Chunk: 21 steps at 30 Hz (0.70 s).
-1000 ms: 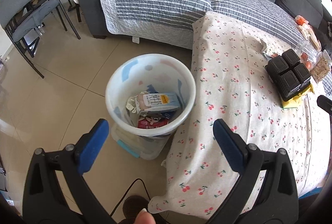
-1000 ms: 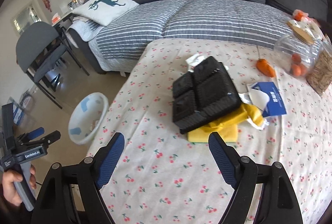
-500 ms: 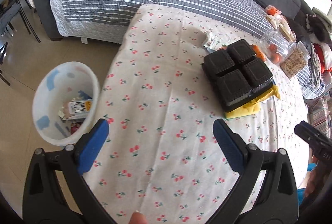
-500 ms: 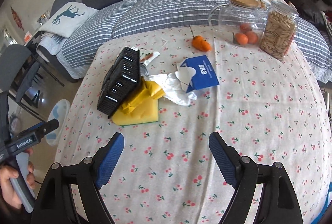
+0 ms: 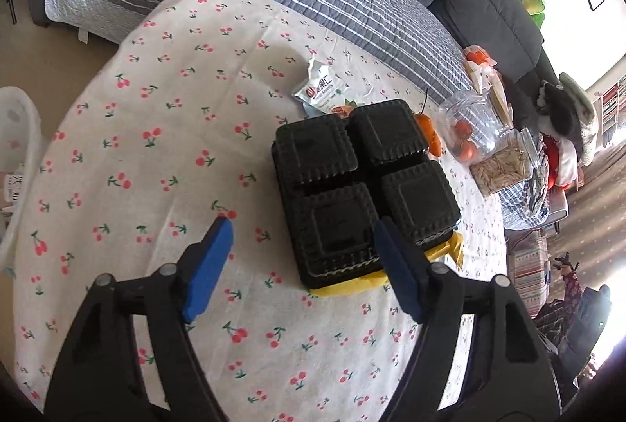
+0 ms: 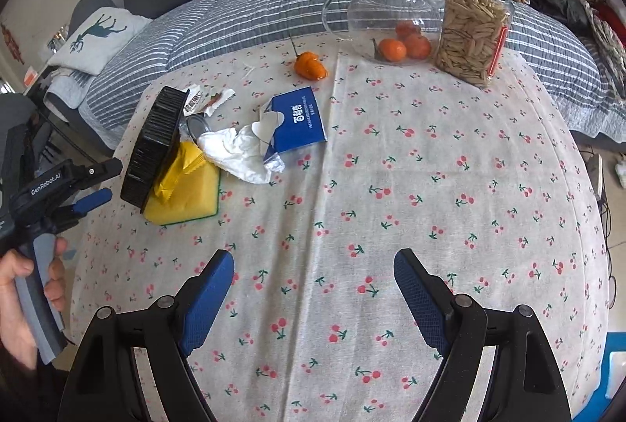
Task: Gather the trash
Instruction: 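Grasp the black plastic tray with the left gripper and lift it, then hold the black tray with the left gripper while the right grasps the yellow snack bag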
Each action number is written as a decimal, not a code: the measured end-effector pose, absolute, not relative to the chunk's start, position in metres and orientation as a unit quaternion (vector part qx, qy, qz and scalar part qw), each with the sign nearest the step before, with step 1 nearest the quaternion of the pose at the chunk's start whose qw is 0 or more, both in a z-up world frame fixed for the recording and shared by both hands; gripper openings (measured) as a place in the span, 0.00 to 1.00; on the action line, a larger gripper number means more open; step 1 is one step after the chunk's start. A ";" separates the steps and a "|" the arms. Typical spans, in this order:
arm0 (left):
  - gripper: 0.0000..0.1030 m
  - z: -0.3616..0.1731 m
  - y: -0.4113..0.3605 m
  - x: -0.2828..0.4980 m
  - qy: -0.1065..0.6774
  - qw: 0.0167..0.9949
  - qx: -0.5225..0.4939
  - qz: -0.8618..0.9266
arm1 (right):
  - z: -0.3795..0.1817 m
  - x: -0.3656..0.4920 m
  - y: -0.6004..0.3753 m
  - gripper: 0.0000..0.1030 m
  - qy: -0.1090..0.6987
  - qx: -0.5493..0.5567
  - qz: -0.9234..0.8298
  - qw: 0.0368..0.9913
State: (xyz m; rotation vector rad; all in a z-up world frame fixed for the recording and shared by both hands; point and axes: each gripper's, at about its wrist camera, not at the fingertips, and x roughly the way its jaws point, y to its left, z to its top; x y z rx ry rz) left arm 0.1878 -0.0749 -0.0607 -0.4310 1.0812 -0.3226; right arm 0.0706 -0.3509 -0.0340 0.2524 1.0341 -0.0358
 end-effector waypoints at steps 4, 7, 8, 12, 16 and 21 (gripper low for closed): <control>0.67 -0.065 -0.077 0.194 0.504 0.812 -0.245 -0.166 | -0.038 0.075 -0.353 0.83 0.497 0.117 -0.018 0.860; 0.62 -0.068 -0.080 0.196 0.509 0.801 -0.262 -0.177 | -0.040 0.078 -0.354 0.83 0.499 0.117 -0.017 0.858; 0.59 -0.068 -0.081 0.196 0.509 0.797 -0.268 -0.181 | -0.040 0.079 -0.353 0.83 0.500 0.117 -0.017 0.858; 0.50 -0.066 -0.083 0.195 0.509 0.794 -0.269 -0.194 | -0.041 0.082 -0.352 0.83 0.501 0.118 -0.018 0.857; 0.49 -0.058 -0.079 0.192 0.502 0.804 -0.253 -0.193 | -0.040 0.085 -0.349 0.83 0.501 0.118 -0.018 0.857; 0.49 -0.048 -0.057 0.187 0.489 0.817 -0.246 -0.180 | -0.038 0.091 -0.341 0.83 0.499 0.116 -0.015 0.859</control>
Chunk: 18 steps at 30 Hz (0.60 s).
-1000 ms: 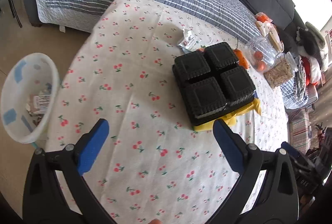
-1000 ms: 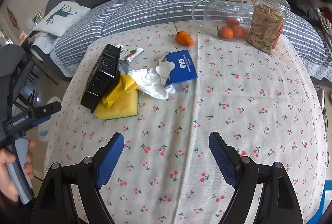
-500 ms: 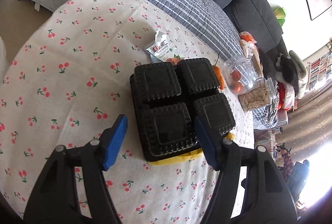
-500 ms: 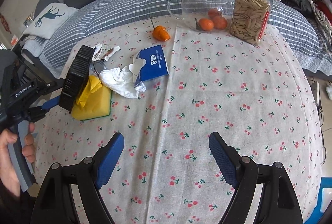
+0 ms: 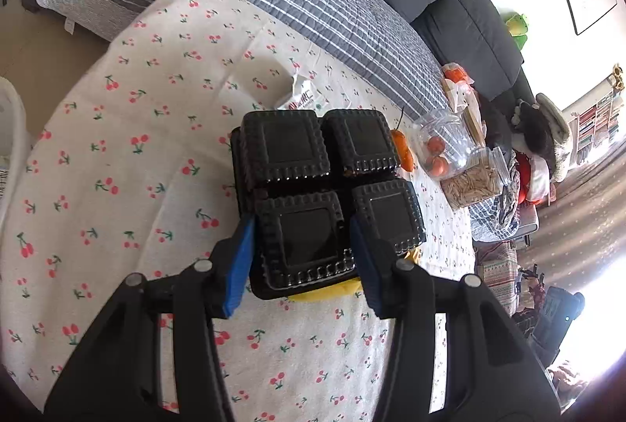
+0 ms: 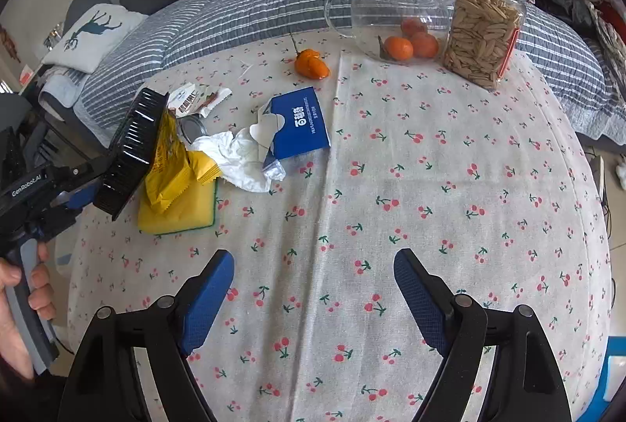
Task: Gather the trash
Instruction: 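Hold the black tray with the left gripper while the right grasps the yellow snack bag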
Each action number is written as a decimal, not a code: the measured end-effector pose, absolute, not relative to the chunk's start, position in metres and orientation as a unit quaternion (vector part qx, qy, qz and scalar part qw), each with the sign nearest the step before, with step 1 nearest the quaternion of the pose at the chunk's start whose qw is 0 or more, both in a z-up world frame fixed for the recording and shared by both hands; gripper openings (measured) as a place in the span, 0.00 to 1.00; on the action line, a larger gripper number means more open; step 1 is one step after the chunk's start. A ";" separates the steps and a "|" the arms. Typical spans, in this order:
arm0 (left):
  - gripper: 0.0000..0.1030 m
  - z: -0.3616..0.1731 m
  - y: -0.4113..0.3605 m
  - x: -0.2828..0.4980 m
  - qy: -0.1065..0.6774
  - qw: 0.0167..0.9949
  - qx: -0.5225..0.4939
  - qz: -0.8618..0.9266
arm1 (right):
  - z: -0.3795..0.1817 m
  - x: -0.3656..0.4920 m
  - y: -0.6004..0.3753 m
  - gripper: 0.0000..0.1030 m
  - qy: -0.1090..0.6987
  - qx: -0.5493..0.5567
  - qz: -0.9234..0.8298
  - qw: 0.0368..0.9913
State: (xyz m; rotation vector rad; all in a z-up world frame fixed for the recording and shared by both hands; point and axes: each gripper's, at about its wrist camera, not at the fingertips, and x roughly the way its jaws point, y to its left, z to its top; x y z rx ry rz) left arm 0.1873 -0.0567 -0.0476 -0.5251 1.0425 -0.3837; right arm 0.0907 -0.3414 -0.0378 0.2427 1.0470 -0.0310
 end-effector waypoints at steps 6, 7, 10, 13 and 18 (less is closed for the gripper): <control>0.49 -0.037 -0.024 0.177 0.483 0.836 -0.215 -0.145 | -0.036 0.104 -0.321 0.83 0.497 0.110 -0.006 0.861; 0.49 -0.036 -0.019 0.175 0.482 0.839 -0.209 -0.139 | -0.035 0.107 -0.317 0.83 0.496 0.108 -0.004 0.862; 0.49 -0.032 -0.003 0.168 0.480 0.848 -0.188 -0.122 | -0.032 0.119 -0.301 0.83 0.493 0.098 0.003 0.865; 0.49 -0.031 0.013 0.162 0.478 0.852 -0.179 -0.112 | -0.029 0.132 -0.283 0.83 0.488 0.088 0.011 0.869; 0.49 -0.031 0.037 0.153 0.478 0.856 -0.174 -0.097 | -0.027 0.157 -0.254 0.85 0.478 0.067 0.029 0.876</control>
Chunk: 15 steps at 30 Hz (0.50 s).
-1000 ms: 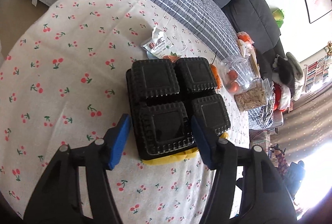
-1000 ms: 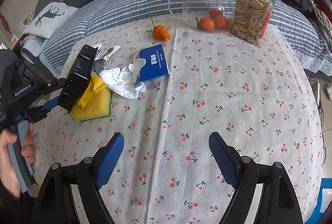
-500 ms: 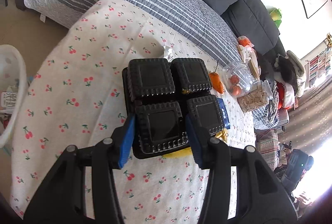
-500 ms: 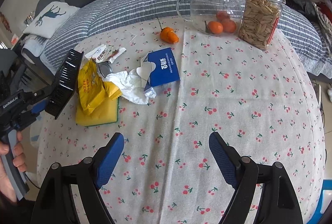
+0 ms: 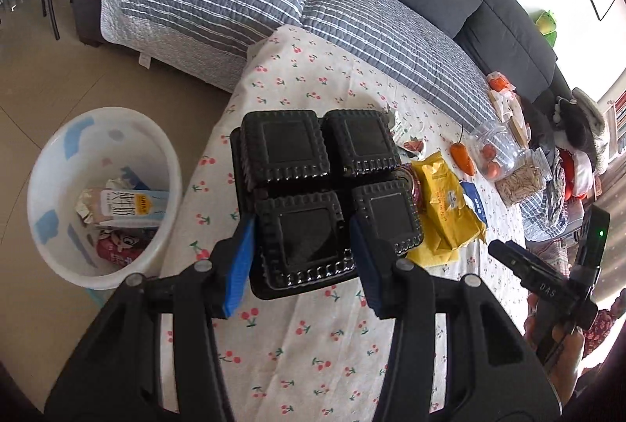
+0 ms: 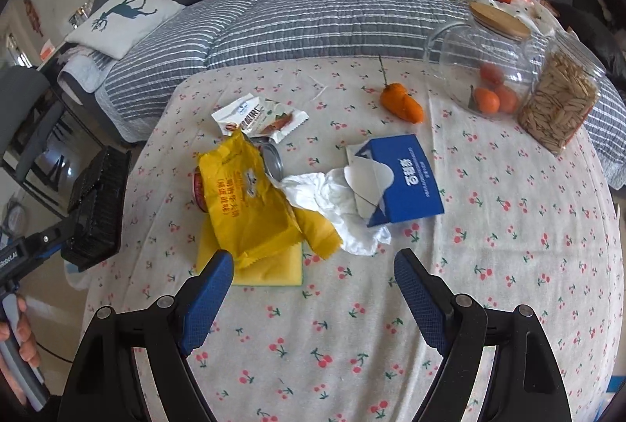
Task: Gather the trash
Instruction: 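Hold the black tray with the left gripper while the right grasps the yellow snack bag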
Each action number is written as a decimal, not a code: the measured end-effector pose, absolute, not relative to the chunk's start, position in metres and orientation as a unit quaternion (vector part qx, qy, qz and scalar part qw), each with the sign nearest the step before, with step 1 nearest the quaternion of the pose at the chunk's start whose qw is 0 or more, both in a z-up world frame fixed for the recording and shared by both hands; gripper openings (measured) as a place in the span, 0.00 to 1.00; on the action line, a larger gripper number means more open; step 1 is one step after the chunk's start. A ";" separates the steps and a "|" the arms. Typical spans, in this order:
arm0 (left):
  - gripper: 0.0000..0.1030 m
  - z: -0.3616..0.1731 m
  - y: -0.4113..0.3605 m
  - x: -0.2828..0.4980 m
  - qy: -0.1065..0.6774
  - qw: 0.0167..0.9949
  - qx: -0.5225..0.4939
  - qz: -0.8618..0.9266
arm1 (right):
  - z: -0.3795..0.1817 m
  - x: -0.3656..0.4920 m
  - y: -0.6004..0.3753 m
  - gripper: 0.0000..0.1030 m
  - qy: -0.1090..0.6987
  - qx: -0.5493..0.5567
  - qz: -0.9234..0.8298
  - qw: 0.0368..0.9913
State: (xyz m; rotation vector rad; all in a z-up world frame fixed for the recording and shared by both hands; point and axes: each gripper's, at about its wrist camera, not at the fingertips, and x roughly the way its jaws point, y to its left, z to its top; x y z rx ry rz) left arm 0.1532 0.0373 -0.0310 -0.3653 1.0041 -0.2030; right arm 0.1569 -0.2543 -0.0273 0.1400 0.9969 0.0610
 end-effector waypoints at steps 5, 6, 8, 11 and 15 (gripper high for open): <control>0.49 -0.031 0.053 0.146 0.479 0.859 -0.161 -0.085 | -0.037 0.179 -0.230 0.90 0.478 0.035 0.042 0.876; 0.49 -0.032 0.055 0.145 0.479 0.860 -0.158 -0.083 | -0.041 0.182 -0.227 0.90 0.481 0.028 0.040 0.875; 0.49 -0.032 0.061 0.144 0.479 0.861 -0.153 -0.079 | -0.048 0.187 -0.221 0.90 0.488 0.014 0.035 0.872; 0.49 -0.032 0.066 0.144 0.480 0.861 -0.149 -0.074 | -0.057 0.192 -0.216 0.90 0.496 0.001 0.028 0.868; 0.49 -0.033 0.072 0.143 0.482 0.860 -0.149 -0.071 | -0.063 0.195 -0.213 0.90 0.495 0.001 0.022 0.869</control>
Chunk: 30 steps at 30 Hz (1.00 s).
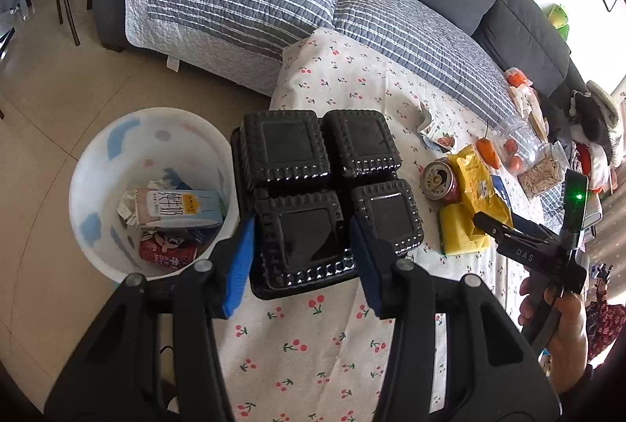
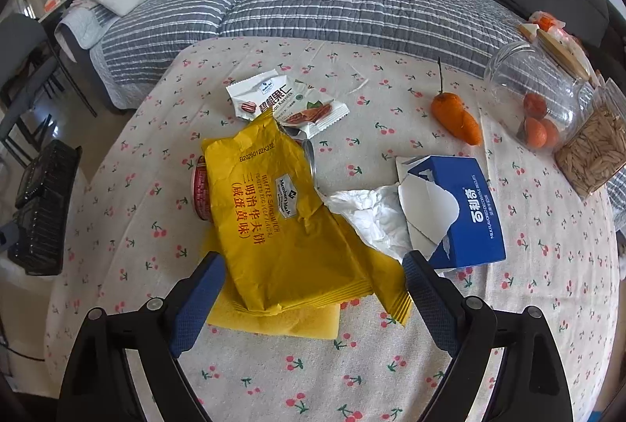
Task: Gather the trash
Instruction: 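Hold the black tray with the left gripper while the right grasps the yellow snack bag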
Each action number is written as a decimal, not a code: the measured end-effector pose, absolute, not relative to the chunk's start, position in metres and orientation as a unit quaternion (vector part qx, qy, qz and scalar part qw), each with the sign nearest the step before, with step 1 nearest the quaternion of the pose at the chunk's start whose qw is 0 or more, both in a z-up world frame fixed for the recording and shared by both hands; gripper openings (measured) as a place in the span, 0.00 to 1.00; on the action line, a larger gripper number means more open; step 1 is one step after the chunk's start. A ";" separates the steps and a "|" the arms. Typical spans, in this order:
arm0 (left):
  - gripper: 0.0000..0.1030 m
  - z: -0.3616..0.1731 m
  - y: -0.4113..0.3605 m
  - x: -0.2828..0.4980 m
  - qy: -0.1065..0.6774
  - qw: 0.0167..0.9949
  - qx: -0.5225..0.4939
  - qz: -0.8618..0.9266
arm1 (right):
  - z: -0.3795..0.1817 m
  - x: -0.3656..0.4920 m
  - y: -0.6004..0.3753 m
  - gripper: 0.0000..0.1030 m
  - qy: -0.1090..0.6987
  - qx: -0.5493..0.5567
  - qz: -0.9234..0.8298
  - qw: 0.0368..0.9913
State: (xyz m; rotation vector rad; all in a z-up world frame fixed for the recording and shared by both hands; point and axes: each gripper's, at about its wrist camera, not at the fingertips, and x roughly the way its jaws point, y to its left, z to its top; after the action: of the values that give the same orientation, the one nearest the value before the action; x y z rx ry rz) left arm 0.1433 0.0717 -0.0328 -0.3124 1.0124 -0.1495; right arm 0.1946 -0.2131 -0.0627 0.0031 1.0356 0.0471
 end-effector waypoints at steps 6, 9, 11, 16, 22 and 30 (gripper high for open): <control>0.49 -0.032 0.074 0.139 0.482 0.861 -0.143 -0.071 | -0.063 0.191 -0.208 0.74 0.491 0.000 0.032 0.870; 0.49 -0.030 0.076 0.136 0.480 0.863 -0.140 -0.070 | -0.058 0.186 -0.205 0.63 0.486 -0.002 0.037 0.873; 0.49 -0.029 0.079 0.135 0.478 0.864 -0.142 -0.068 | -0.052 0.182 -0.204 0.58 0.478 -0.005 0.040 0.877; 0.49 -0.026 0.090 0.132 0.472 0.867 -0.148 -0.059 | -0.038 0.173 -0.203 0.41 0.462 0.001 0.052 0.885; 0.49 -0.025 0.104 0.127 0.469 0.869 -0.152 -0.049 | -0.032 0.170 -0.201 0.17 0.458 0.018 0.080 0.885; 0.49 -0.020 0.123 0.122 0.459 0.873 -0.160 -0.036 | -0.018 0.167 -0.196 0.10 0.440 0.039 0.091 0.893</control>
State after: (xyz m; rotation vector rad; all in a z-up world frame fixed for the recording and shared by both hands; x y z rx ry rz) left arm 0.1217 0.1233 -0.0202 -0.3353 0.9595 -0.0744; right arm 0.1670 -0.1964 -0.0179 0.0811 0.9119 0.1888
